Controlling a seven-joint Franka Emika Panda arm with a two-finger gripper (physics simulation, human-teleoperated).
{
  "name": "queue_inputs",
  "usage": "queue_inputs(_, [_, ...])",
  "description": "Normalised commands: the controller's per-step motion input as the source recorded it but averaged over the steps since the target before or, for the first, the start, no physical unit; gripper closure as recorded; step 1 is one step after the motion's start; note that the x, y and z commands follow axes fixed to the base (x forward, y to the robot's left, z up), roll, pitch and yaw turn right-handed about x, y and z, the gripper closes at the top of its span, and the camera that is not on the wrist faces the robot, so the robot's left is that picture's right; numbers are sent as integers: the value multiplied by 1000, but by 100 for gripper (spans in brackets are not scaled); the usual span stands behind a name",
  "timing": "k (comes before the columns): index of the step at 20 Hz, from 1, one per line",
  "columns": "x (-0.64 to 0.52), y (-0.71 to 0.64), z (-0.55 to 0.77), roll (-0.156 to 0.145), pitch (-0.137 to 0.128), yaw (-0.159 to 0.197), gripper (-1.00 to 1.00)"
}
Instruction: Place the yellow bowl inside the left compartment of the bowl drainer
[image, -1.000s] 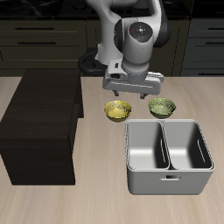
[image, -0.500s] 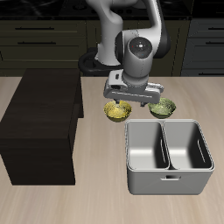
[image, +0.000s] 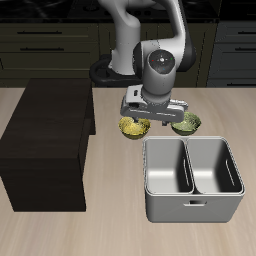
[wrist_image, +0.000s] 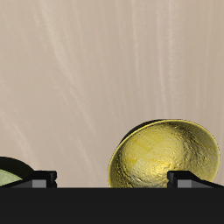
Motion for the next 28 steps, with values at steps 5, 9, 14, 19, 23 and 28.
queue_inputs(5, [-51, 52, -64, 19, 6, -30, -100])
queue_inputs(9, [-40, -2, -77, 16, 11, -35, -100])
queue_inputs(14, [-3, -22, -87, 1, 11, -10, -100])
queue_inputs(19, [10, -66, -89, -15, 0, -4, -100])
queue_inputs(23, [-6, -53, -191, -9, 34, -6, -100])
queue_inputs(28, [0, 13, -97, 2, 11, -4, -100])
